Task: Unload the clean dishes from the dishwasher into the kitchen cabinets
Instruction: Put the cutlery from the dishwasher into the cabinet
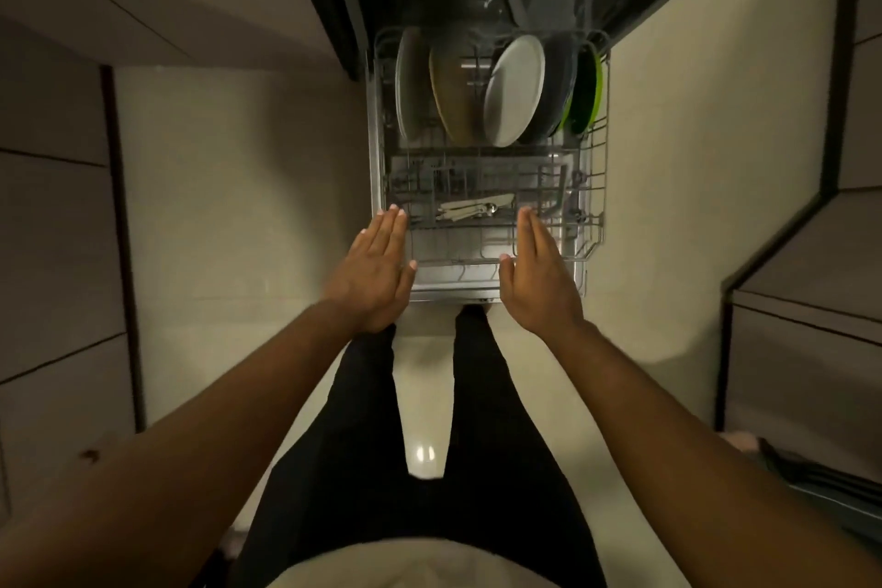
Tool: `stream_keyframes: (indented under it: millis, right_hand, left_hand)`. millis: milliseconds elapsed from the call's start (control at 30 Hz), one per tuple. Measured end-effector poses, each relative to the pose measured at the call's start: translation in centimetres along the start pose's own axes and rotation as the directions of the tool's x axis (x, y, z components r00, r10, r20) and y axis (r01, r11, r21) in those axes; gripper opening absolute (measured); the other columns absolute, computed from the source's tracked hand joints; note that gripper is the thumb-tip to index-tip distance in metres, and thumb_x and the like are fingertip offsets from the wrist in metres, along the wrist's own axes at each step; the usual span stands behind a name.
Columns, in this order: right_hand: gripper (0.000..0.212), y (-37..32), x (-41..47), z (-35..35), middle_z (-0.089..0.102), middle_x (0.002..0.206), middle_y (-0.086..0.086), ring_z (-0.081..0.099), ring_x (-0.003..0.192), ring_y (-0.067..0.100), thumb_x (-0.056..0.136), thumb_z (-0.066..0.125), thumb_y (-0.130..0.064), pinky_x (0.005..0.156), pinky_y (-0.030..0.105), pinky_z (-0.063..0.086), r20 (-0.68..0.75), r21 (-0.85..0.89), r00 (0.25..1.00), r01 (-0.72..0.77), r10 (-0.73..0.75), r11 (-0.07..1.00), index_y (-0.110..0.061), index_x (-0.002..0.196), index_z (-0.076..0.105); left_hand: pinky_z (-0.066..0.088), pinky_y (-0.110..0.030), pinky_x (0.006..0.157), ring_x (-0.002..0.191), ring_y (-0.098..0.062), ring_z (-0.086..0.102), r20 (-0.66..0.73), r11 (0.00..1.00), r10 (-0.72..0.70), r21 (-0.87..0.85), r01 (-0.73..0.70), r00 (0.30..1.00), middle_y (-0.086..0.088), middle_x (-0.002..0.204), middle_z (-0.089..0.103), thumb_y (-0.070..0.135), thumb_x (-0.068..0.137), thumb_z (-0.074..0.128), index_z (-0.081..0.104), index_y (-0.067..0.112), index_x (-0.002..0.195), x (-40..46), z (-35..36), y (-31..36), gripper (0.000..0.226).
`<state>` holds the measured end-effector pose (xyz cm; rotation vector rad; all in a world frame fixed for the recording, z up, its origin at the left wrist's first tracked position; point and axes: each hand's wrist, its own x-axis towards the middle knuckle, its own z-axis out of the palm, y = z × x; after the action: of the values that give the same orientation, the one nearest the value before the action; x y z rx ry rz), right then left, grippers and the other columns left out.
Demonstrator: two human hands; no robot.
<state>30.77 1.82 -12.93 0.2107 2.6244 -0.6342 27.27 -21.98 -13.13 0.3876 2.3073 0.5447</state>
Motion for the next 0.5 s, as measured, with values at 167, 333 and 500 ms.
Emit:
stream_keyframes:
  millis: [167,333,500]
  right_hand:
    - [0.062,4.7,5.0,4.3,0.019,0.161,0.017,0.016,0.149,0.028,0.102,0.041,-0.021,0.122,0.036,0.019,0.087,-0.047,0.995,0.048,-0.043,0.998,-0.001,0.154,0.016]
    - [0.06,9.6,11.1,10.0,0.023,0.16,0.017,0.02,0.148,0.029,0.1,0.044,-0.013,0.121,0.037,0.021,0.16,-0.09,0.984,0.096,-0.081,0.991,-0.002,0.153,0.021]
    - [0.059,13.9,17.0,15.6,0.038,0.152,0.018,0.035,0.14,0.034,0.092,0.052,-0.002,0.117,0.04,0.029,0.2,-0.15,0.969,0.176,-0.144,0.973,-0.001,0.148,0.035]
  left_hand:
    - [0.007,-0.04,0.124,0.151,-0.02,-0.007,0.054,1.0,-0.019,0.021,0.018,0.998,-0.009,0.164,-0.004,0.05,0.095,0.012,-0.002,0.008,0.156,5.7,4.2,-1.7,0.075]
    - [0.005,-0.04,0.124,0.151,-0.021,-0.008,0.067,0.999,-0.035,0.035,0.033,0.997,-0.009,0.164,-0.006,0.044,0.103,0.021,-0.004,0.008,0.156,12.6,8.4,-3.4,0.069]
    - [0.0,-0.036,0.122,0.151,-0.021,-0.008,0.123,0.993,-0.073,0.098,0.061,0.99,-0.007,0.164,-0.009,0.037,0.104,0.03,-0.009,0.012,0.156,19.4,12.6,-5.2,0.069]
